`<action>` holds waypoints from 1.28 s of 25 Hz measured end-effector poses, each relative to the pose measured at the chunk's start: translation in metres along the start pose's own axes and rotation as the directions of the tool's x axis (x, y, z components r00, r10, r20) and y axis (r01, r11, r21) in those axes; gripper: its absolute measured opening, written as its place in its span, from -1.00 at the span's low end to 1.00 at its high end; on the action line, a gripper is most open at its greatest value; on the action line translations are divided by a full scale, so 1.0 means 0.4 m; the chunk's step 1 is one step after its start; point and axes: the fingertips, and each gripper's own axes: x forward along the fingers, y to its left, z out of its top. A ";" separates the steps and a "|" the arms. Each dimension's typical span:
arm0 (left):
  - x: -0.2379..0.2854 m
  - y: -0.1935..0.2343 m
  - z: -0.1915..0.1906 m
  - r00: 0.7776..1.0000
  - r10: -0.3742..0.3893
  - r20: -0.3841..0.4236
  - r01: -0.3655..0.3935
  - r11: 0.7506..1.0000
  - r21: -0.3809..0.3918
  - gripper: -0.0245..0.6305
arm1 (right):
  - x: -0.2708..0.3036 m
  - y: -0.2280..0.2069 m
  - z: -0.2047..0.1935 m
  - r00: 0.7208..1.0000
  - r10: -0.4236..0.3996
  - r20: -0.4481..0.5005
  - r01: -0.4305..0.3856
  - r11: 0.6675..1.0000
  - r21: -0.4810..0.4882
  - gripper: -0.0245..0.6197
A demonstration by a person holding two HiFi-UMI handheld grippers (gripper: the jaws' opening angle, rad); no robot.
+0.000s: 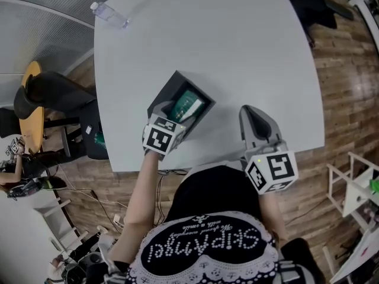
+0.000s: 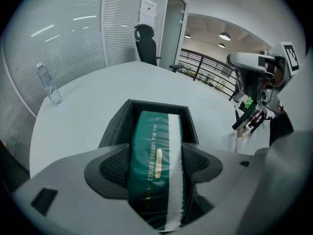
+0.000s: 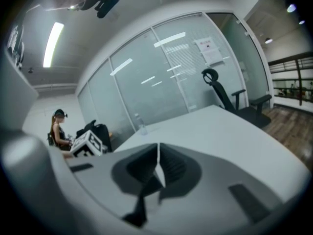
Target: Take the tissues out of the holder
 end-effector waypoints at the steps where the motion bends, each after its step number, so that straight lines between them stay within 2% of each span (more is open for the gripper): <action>1: 0.000 0.001 0.001 1.000 0.003 0.007 -0.003 1.000 0.002 0.16 | 0.001 0.001 0.001 1.000 0.001 -0.001 -0.001 1.000 -0.001 -0.81; 13: -0.008 -0.004 0.006 0.998 0.039 0.050 -0.041 0.999 0.032 0.11 | -0.004 0.006 0.011 1.000 0.007 -0.002 -0.007 1.000 -0.028 -0.81; 23: -0.018 0.004 0.007 0.996 0.078 0.041 -0.078 0.997 -0.012 0.11 | -0.013 -0.012 0.021 1.000 -0.005 0.002 0.005 0.999 -0.039 -0.81; 32: -0.064 0.000 0.031 0.988 0.118 0.101 -0.114 0.993 -0.041 0.11 | -0.027 -0.016 0.028 1.000 -0.005 0.014 0.005 0.999 -0.038 -0.81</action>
